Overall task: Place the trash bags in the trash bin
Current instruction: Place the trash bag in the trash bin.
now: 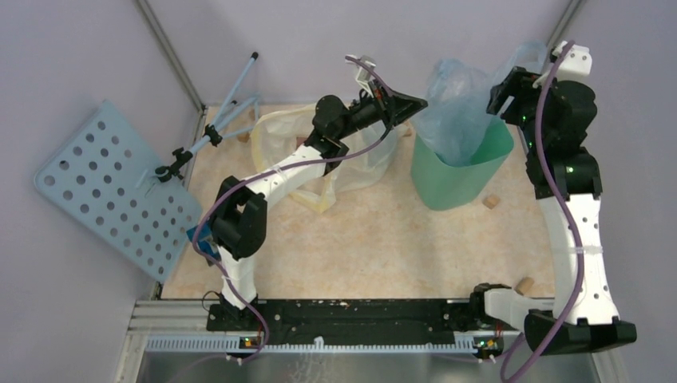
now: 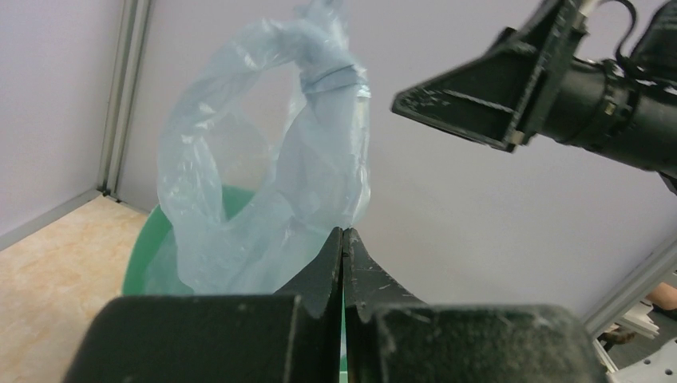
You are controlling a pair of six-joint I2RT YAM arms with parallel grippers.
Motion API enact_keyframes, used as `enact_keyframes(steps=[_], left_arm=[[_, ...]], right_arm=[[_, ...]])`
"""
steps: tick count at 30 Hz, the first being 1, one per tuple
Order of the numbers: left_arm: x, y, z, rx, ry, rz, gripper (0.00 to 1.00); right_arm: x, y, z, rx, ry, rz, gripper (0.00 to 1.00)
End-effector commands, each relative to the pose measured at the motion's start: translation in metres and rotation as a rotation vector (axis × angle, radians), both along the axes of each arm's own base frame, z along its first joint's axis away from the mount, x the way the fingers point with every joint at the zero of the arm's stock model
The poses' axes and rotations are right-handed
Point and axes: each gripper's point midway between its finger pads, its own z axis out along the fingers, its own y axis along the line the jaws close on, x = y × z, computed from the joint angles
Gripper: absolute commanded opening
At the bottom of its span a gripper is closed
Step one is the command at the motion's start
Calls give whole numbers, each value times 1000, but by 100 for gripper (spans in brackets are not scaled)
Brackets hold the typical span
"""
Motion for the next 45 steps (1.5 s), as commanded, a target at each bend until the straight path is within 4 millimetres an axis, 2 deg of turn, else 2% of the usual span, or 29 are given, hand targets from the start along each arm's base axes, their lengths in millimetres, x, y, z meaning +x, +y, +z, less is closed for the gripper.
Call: enact_keyframes(steps=[1, 3, 5, 10, 13, 15, 17, 23, 29, 32, 35, 39, 45], left_arm=[[-19, 2, 38, -59, -65, -21, 0], [-26, -6, 37, -60, -54, -37, 0], [-30, -14, 35, -58, -44, -44, 0], [-28, -13, 33, -56, -29, -4, 0], [-24, -13, 28, -51, -21, 22, 0], [-23, -16, 20, -55, 0, 2, 0], [-24, -19, 15, -66, 21, -24, 0], [-24, -19, 6, -82, 39, -31, 0], [-29, -13, 6, -78, 26, -25, 0], [-32, -9, 8, -77, 21, -19, 0], [-34, -5, 11, -78, 15, -17, 0], [-32, 3, 12, -79, 16, -4, 0], [-25, 24, 22, -100, 14, 15, 0]], right_arm=[[7, -1, 35, 50, -90, -24, 78], [1, -13, 49, 88, -125, -97, 82], [-2, -24, 52, 108, -119, -168, 83], [-7, -39, 29, 93, -18, -264, 84], [-7, -42, 17, 116, -22, -291, 85], [-3, -39, 14, 162, -24, -284, 85], [0, -34, 22, 254, -45, -287, 86], [18, -19, 40, 548, -151, -212, 85], [34, -41, 40, 826, -222, -242, 85], [47, -50, 30, 951, -203, -244, 85], [62, -51, 20, 1042, -165, -212, 84], [81, -48, 5, 1065, -122, -190, 84], [92, -58, -13, 1094, -100, -252, 84]])
